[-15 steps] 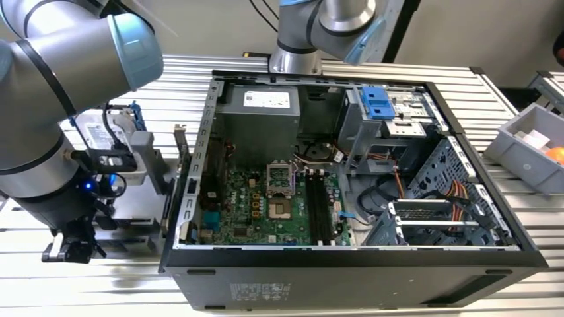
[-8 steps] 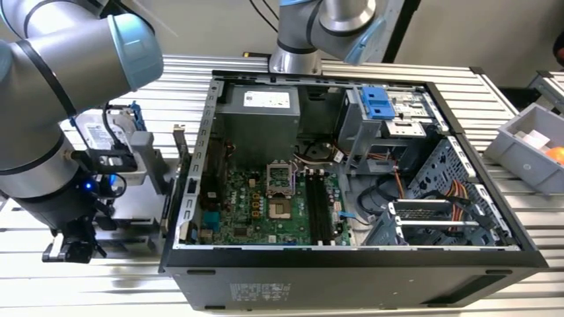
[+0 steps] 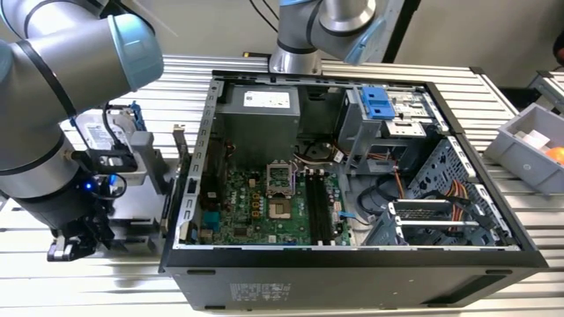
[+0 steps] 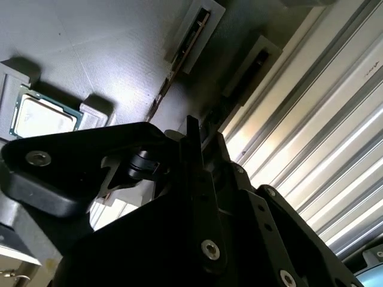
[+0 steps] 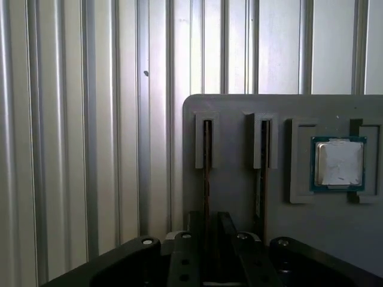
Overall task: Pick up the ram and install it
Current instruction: 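Pick up the ram and move it above insertion slot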
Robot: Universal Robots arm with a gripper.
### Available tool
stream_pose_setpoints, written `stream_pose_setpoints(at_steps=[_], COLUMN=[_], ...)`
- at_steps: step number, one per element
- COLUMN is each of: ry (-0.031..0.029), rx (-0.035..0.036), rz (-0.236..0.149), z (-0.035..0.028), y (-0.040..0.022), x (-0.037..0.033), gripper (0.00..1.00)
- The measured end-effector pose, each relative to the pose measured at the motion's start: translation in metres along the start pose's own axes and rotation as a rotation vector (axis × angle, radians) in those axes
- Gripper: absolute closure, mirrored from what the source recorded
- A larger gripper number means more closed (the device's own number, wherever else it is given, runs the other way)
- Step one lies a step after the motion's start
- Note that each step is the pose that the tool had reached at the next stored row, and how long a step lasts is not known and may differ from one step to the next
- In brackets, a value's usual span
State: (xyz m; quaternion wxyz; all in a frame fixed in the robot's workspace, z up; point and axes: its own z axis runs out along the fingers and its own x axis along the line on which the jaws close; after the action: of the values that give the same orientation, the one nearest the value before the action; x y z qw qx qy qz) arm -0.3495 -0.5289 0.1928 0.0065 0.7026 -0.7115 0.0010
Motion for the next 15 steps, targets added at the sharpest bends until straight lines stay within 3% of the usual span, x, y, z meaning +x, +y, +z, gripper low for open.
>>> stream_pose_setpoints(at_steps=[15], ry=[0.0], rx=[0.0002], rz=[-0.009], z=[0.0004], y=[-0.0001], x=[0.0], gripper=[0.0])
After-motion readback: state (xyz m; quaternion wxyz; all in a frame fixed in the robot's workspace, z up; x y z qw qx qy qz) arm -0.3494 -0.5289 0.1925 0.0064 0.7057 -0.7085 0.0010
